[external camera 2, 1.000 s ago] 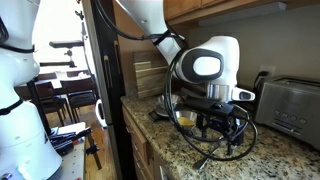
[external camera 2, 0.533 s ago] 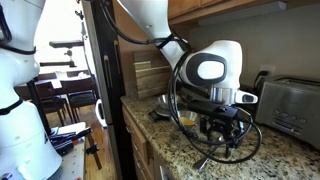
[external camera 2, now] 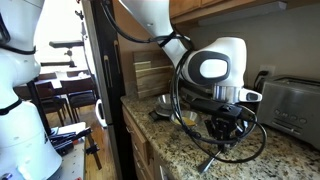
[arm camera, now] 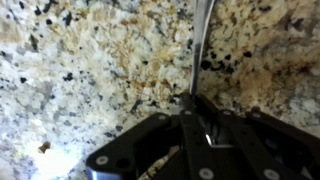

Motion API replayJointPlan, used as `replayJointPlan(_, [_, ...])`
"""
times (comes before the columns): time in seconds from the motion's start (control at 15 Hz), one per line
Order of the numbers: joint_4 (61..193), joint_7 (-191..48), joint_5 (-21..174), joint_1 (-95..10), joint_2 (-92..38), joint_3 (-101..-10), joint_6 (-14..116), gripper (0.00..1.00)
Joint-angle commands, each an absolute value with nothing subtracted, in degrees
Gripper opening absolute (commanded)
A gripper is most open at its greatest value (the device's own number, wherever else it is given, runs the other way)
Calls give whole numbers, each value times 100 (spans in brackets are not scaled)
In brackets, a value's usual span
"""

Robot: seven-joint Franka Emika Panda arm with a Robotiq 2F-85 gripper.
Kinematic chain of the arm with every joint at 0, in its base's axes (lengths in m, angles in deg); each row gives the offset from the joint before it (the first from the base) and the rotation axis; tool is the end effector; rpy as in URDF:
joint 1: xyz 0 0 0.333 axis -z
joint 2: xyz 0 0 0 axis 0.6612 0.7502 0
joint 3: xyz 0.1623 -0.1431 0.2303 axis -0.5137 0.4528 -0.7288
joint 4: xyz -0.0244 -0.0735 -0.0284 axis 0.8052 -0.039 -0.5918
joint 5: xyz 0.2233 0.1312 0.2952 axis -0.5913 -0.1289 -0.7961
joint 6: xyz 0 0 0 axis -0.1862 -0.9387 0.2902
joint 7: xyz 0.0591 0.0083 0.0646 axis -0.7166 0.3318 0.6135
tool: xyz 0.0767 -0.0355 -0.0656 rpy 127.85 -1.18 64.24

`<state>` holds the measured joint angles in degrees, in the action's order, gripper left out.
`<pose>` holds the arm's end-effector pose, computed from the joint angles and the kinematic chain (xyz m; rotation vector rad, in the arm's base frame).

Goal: Pick up the spoon from the countertop, scoop some powder from the bowl and put the scooped powder in the other bowl

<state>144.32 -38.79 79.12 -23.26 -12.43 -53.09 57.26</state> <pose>0.5716 -0.2610 0.2128 3.0191 0.2292 -0.0723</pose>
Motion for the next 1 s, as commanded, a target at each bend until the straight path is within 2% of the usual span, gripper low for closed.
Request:
replayJointPlan(0.0, [14487,-3536,7662,-2054,-1245,-5542,5834,3])
replayJointPlan(0.33, [14635,-3179,7657,-2034,-1526,-5623,5584,8])
replayJointPlan(0.93, [14694,-2952,8343,-2569,-2157,-5494,4438,7])
